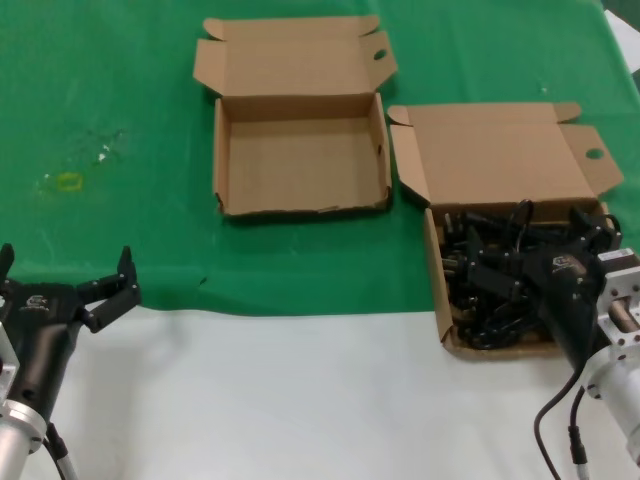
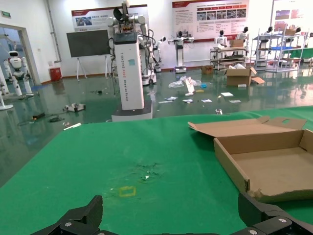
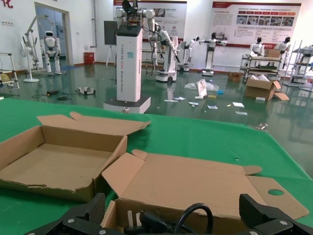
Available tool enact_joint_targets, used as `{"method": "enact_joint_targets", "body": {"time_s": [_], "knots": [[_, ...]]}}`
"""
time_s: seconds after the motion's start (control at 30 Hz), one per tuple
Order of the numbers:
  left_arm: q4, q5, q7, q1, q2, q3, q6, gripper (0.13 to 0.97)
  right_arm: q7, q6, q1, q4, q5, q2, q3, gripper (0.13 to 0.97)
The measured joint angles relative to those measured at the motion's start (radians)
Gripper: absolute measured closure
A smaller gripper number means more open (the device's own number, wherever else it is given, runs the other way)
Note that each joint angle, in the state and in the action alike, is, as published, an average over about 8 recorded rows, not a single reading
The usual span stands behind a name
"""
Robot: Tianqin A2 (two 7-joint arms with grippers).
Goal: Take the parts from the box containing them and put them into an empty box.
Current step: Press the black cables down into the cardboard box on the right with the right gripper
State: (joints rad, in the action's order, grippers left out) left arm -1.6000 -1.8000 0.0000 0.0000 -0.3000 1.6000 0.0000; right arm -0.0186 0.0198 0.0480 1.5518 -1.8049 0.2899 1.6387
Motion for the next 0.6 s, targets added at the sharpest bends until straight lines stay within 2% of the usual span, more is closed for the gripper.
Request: {"method": "enact_joint_targets", "body": {"time_s": [0.53, 0.6], "knots": [[0.000, 0.000, 0.000, 0.000, 0.000, 0.000, 0.000, 0.182, 0.001, 0.004, -0.001, 0.004, -0.001, 0.002, -0.001, 0.129], [0.000, 0.000, 0.000, 0.000, 0.000, 0.000, 0.000, 0.213, 0.001, 0.009, -0.002, 0.007, -0.003, 0.004, -0.003, 0.129]]}}
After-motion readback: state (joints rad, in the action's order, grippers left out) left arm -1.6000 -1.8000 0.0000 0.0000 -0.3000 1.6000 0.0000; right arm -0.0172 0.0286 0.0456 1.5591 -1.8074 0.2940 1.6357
